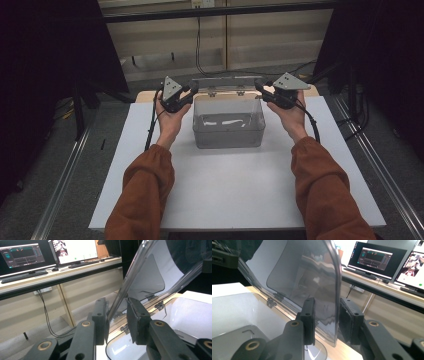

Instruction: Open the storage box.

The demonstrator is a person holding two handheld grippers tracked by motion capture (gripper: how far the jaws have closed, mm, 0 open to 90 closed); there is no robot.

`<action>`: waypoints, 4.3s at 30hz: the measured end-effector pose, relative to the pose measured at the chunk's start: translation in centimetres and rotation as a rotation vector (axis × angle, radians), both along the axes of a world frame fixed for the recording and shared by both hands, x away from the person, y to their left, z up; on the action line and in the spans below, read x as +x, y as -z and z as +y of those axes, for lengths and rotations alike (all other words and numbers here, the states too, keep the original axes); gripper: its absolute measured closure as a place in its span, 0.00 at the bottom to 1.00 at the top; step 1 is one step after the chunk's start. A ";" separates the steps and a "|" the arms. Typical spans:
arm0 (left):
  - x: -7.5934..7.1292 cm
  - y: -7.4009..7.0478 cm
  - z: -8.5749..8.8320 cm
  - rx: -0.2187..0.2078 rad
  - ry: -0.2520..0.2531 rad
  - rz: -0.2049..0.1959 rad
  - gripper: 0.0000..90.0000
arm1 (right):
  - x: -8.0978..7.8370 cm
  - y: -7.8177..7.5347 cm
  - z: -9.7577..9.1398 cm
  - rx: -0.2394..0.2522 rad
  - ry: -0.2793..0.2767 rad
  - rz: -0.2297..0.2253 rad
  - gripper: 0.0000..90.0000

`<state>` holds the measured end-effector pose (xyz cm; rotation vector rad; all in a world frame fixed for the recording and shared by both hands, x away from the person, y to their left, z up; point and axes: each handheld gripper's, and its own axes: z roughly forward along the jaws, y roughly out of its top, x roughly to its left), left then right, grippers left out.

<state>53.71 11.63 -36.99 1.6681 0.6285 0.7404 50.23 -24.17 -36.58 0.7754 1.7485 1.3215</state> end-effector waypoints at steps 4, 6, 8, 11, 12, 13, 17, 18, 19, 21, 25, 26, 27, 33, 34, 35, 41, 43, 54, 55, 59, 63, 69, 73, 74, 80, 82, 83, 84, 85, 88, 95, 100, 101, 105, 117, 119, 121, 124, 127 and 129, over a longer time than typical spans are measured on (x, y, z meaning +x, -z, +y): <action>0.2 0.0 0.1 0.007 -0.005 -0.002 0.80 | 0.6 0.3 -0.2 0.010 0.007 0.012 0.72; 0.3 0.1 0.1 0.006 -0.005 0.000 0.80 | 0.7 0.4 -0.1 -0.009 0.009 0.018 0.72; 0.5 0.1 0.1 0.006 -0.006 0.000 0.80 | 1.0 0.5 -0.1 -0.004 0.010 0.024 0.72; 0.6 0.1 0.0 0.009 -0.007 0.001 0.81 | 1.4 0.7 0.0 -0.002 0.002 0.031 0.72; 0.7 0.1 0.0 0.008 -0.009 0.001 0.81 | 1.5 0.7 0.0 -0.001 0.001 0.031 0.73; 0.8 0.1 0.0 0.007 -0.010 0.001 0.81 | 1.6 0.8 0.1 -0.003 0.000 0.032 0.73; 1.0 0.2 0.0 0.005 -0.010 0.006 0.81 | 1.9 1.1 0.0 -0.001 0.001 0.038 0.75; 1.1 0.2 0.0 0.018 -0.007 0.006 0.81 | 2.0 1.2 -0.1 0.003 0.000 0.045 0.75; 1.2 0.2 0.0 0.018 -0.009 0.006 0.81 | 2.1 1.3 -0.1 0.002 0.000 0.048 0.76; 1.3 0.4 0.0 0.014 -0.011 0.009 0.81 | 2.3 1.4 -0.1 0.004 -0.001 0.052 0.77; 1.7 0.7 0.0 0.020 -0.021 0.019 0.80 | 2.6 1.4 -0.2 0.016 -0.004 0.057 0.77; 1.8 0.8 0.0 0.016 -0.025 0.023 0.80 | 2.7 1.4 -0.2 0.017 -0.004 0.055 0.77; 2.0 0.9 0.0 0.021 -0.027 0.026 0.80 | 2.7 1.3 -0.2 0.018 -0.005 0.053 0.77; 2.4 1.3 0.0 0.022 -0.033 0.029 0.80 | 3.1 1.4 -0.3 0.033 -0.003 0.054 0.77; 2.4 1.3 0.0 0.023 -0.033 0.030 0.80 | 3.1 1.4 -0.3 0.040 -0.002 0.055 0.77; 2.5 1.3 -0.1 0.022 -0.033 0.031 0.80 | 3.2 1.5 -0.3 0.045 -0.001 0.055 0.77; 2.9 1.5 -0.4 0.022 -0.045 0.044 0.76 | 3.5 1.5 -0.3 0.051 0.002 0.050 0.77; 3.1 1.7 -0.4 0.022 -0.044 0.051 0.76 | 3.5 1.6 -0.3 0.051 0.005 0.052 0.77; 3.7 2.2 -0.8 0.032 -0.035 0.074 0.80 | 4.2 2.2 0.0 0.024 0.018 0.072 0.76; 3.7 2.2 -0.8 0.037 -0.036 0.072 0.81 | 4.3 2.3 0.0 0.027 0.019 0.073 0.76; 3.9 2.3 -0.8 0.028 -0.036 0.074 0.81 | 4.6 2.6 0.0 0.037 0.020 0.083 0.75; 4.0 2.5 -0.9 0.019 -0.043 0.077 0.81 | 4.8 2.8 0.1 0.037 0.023 0.088 0.75; 4.3 2.7 -1.1 0.029 -0.048 0.082 0.76 | 5.0 3.1 0.1 0.032 0.026 0.098 0.74; 4.6 2.8 -1.0 0.025 -0.055 0.090 0.70 | 5.2 3.3 0.1 0.032 0.028 0.105 0.74; 4.6 2.8 -1.1 0.017 -0.057 0.093 0.71 | 5.3 3.4 0.1 0.035 0.028 0.106 0.74; 4.9 3.0 -1.0 0.012 -0.053 0.107 0.72 | 5.5 3.6 0.1 0.039 0.033 0.111 0.74; 5.0 3.2 -1.1 0.018 -0.055 0.110 0.72 | 5.5 3.7 0.2 0.043 0.036 0.119 0.74; 5.0 3.2 -1.1 0.028 -0.052 0.108 0.72 | 5.5 3.8 0.2 0.044 0.038 0.120 0.74; 5.0 3.3 -1.2 0.024 -0.052 0.107 0.72 | 5.6 3.8 0.2 0.038 0.036 0.117 0.74; 5.1 3.3 -1.2 0.024 -0.045 0.111 0.72 | 5.6 3.8 0.2 0.038 0.036 0.120 0.74; 5.2 3.4 -1.4 0.021 -0.039 0.113 0.75 | 5.6 3.9 0.2 0.040 0.037 0.124 0.74; 5.4 3.5 -1.4 0.017 -0.045 0.118 0.76 | 6.0 4.3 0.1 0.047 0.042 0.137 0.74; 5.7 3.4 -1.4 0.021 -0.043 0.130 0.76 | 6.3 4.5 0.1 0.068 0.041 0.148 0.72; 5.8 3.4 -1.4 0.018 -0.040 0.136 0.75 | 6.3 4.5 0.1 0.069 0.040 0.150 0.72; 6.0 3.3 -1.4 0.021 -0.037 0.150 0.75 | 6.5 4.3 0.1 0.053 0.037 0.155 0.70; 6.3 3.2 -1.7 0.035 -0.044 0.179 0.69 | 6.9 4.4 0.3 0.069 0.040 0.180 0.66; 6.4 3.1 -1.8 0.027 -0.044 0.188 0.69 | 7.0 4.4 0.2 0.072 0.040 0.187 0.66; 6.3 3.0 -1.9 0.026 -0.048 0.198 0.69 | 7.1 4.3 0.2 0.070 0.039 0.192 0.65; 6.5 2.8 -1.8 0.044 -0.047 0.211 0.69 | 7.2 4.3 0.2 0.079 0.037 0.203 0.65; 6.6 2.7 -1.9 0.048 -0.047 0.232 0.68 | 7.4 4.3 0.1 0.087 0.035 0.211 0.65; 6.8 2.7 -1.9 0.035 -0.049 0.246 0.67 | 7.4 4.2 0.1 0.094 0.030 0.224 0.65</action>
